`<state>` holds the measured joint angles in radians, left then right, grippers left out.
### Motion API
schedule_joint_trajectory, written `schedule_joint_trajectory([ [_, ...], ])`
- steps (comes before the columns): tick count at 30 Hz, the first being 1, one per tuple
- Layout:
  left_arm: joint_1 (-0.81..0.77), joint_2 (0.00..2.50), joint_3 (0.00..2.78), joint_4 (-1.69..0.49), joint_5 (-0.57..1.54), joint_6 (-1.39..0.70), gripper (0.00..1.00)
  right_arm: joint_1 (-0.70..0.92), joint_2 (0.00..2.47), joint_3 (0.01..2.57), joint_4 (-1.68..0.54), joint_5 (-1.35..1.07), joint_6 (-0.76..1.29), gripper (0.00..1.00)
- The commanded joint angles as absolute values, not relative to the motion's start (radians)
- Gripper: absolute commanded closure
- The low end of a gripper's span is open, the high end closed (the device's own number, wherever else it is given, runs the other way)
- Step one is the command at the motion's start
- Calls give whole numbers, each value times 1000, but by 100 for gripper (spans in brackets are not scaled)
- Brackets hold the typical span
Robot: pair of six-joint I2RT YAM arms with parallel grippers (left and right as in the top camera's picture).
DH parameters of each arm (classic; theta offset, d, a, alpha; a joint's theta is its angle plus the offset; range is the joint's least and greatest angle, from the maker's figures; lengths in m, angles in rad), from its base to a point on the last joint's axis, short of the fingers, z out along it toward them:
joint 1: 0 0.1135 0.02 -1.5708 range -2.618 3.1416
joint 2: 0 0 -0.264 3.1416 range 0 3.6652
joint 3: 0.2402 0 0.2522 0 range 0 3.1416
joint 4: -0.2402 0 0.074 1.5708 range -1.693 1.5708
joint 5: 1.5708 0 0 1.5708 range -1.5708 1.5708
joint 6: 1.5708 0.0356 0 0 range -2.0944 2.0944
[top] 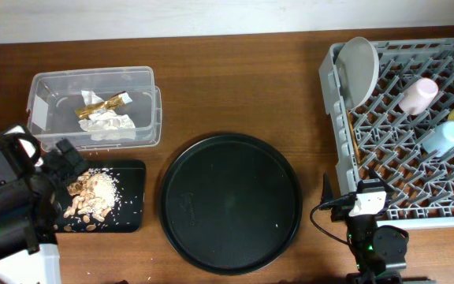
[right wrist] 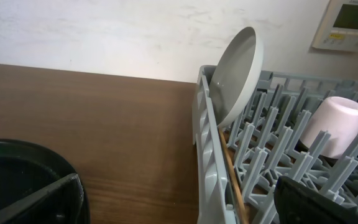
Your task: Sort waste into correct bins and load items into the dishwasher rack
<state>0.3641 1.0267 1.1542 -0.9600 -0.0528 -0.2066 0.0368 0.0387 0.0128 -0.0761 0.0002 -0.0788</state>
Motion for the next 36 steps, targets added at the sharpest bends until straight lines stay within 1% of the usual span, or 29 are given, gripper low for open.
schedule_joint_trajectory([
  [1,310,974,1150,-1028,-88,-209,1,31,42,6,-80,12,-78,1],
  [5,192,925,1051,-993,-94,-208,0,32,42,6,-80,12,-78,1],
  [8,80,860,887,-862,-94,-184,1,32,42,6,-80,12,-78,1],
  [9,32,820,781,-755,-93,-181,1,32,42,6,-80,12,-78,1],
  [12,-19,759,618,-603,-83,-181,1,32,42,6,-80,12,-78,1],
  [15,-55,684,442,-458,-27,-177,1,32,42,6,-80,12,-78,1],
  [22,-137,514,223,-264,-3,-168,1,31,42,6,-80,12,-78,1],
  [29,-163,283,150,-243,-7,-162,1,32,42,6,-80,12,-78,1],
  [36,-163,129,84,-224,-6,-163,1,31,42,6,-80,12,-78,1],
])
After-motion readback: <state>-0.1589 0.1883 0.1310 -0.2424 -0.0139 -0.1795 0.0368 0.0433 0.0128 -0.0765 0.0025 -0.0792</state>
